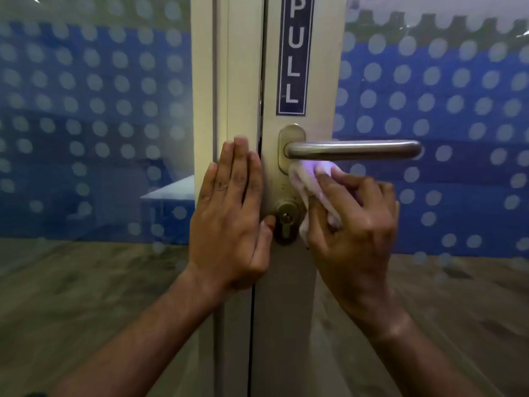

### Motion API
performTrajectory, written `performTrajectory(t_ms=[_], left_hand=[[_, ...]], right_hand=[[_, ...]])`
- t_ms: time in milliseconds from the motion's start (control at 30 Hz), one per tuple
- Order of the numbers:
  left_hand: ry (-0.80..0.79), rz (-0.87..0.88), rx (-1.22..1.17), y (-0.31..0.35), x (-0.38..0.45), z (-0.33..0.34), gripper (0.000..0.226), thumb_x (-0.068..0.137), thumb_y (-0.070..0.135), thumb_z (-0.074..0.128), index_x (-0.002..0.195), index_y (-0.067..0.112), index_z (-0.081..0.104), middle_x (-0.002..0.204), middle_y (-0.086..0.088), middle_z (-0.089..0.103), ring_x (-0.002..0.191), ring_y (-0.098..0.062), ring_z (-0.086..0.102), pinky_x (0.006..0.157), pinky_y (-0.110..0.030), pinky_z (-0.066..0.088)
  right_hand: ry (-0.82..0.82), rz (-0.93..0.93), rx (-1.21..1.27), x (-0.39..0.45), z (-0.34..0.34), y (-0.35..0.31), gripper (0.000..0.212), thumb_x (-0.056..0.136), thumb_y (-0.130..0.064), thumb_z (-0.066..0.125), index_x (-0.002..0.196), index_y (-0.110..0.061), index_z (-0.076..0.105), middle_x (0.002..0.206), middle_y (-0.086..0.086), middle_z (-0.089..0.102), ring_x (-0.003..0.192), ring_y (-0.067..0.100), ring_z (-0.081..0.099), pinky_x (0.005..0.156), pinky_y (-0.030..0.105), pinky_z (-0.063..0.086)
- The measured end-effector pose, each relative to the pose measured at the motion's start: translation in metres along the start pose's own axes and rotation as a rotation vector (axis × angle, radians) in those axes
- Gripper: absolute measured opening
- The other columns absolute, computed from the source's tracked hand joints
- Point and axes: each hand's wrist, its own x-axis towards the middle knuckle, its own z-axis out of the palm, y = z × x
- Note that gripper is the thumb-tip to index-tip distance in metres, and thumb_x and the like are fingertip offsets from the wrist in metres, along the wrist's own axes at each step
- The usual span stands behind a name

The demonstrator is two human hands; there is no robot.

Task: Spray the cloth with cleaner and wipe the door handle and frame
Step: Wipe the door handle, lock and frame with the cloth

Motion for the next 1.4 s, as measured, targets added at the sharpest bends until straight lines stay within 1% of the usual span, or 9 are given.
performTrajectory(t_ms=[67,200,367,533,733,933,1067,1233,1400], left_hand=[[0.019,0.021,0.013,-0.001,-0.003,0.001,0.089,0.082,0.034,0.044,0.154,-0.002,0.007,0.163,-0.023,-0.001,0.152,-0.031,-0.006,0.125,-0.043,-0.001],[0.05,0.058,0.054,-0.004,-0.005,0.003,0.088,0.084,0.034,0.044,0.154,0.0,0.003,0.163,-0.021,-0.004,0.152,-0.029,-0.007,0.125,-0.041,-0.002],[0.079,0.067,0.076,-0.004,-0.005,0.006,0.088,0.084,0.033,0.045,0.154,0.001,0.002,0.163,-0.021,-0.005,0.152,-0.028,-0.007,0.125,-0.039,-0.004],[0.097,0.064,0.103,-0.003,-0.006,0.008,0.085,0.087,0.036,0.04,0.154,-0.001,0.003,0.163,-0.023,-0.003,0.152,-0.03,-0.006,0.125,-0.042,-0.001],[0.117,0.058,0.13,-0.002,-0.007,0.011,0.083,0.088,0.034,0.041,0.154,-0.003,0.004,0.162,-0.025,-0.001,0.152,-0.032,-0.003,0.125,-0.043,0.0],[0.129,0.069,0.142,-0.004,-0.009,0.012,0.081,0.09,0.036,0.037,0.154,-0.001,0.004,0.163,-0.022,-0.001,0.152,-0.03,-0.003,0.125,-0.04,-0.001],[0.14,0.072,0.136,-0.004,-0.009,0.012,0.08,0.091,0.037,0.034,0.154,-0.001,0.002,0.163,-0.023,0.0,0.152,-0.031,-0.002,0.125,-0.042,0.001],[0.144,0.07,0.147,-0.004,-0.009,0.013,0.079,0.092,0.036,0.035,0.154,-0.002,0.004,0.162,-0.024,0.001,0.152,-0.032,-0.001,0.125,-0.044,0.002],[0.14,0.077,0.143,-0.005,-0.009,0.013,0.082,0.09,0.036,0.038,0.154,-0.002,0.003,0.163,-0.023,0.0,0.152,-0.032,-0.002,0.125,-0.044,0.001]], right_hand=[[-0.028,-0.035,-0.123,0.0,0.003,-0.002,0.034,0.089,-0.025,0.062,0.121,-0.014,0.065,0.104,0.015,0.063,0.091,0.033,0.053,0.066,0.04,0.039],[-0.152,-0.136,-0.329,-0.009,-0.001,0.002,0.051,0.093,-0.045,0.044,0.138,-0.021,0.046,0.125,0.01,0.051,0.108,0.03,0.044,0.077,0.035,0.024],[-0.183,-0.148,-0.353,-0.014,0.0,0.005,0.05,0.088,-0.039,0.044,0.135,-0.021,0.048,0.133,0.011,0.049,0.113,0.032,0.043,0.082,0.043,0.03],[-0.183,-0.138,-0.354,-0.018,0.001,0.004,0.049,0.085,-0.032,0.049,0.133,-0.021,0.049,0.131,0.012,0.05,0.106,0.033,0.045,0.074,0.038,0.023],[-0.226,-0.117,-0.381,-0.034,-0.002,0.004,0.052,0.088,-0.027,0.053,0.138,-0.013,0.047,0.122,0.019,0.048,0.101,0.032,0.04,0.07,0.041,0.038],[-0.227,-0.088,-0.37,-0.05,-0.002,0.003,0.052,0.087,-0.021,0.06,0.135,-0.005,0.049,0.114,0.022,0.049,0.095,0.029,0.034,0.065,0.034,0.037],[-0.188,-0.091,-0.345,-0.035,0.001,0.004,0.05,0.094,-0.022,0.053,0.139,-0.005,0.044,0.114,0.022,0.048,0.094,0.031,0.04,0.066,0.032,0.033],[-0.173,-0.076,-0.343,-0.031,0.006,0.003,0.052,0.095,-0.026,0.05,0.142,-0.007,0.041,0.122,0.024,0.044,0.1,0.034,0.041,0.071,0.039,0.042],[-0.175,-0.089,-0.353,-0.049,0.003,0.004,0.052,0.09,-0.017,0.058,0.139,-0.006,0.045,0.118,0.022,0.047,0.098,0.032,0.04,0.065,0.036,0.048]])
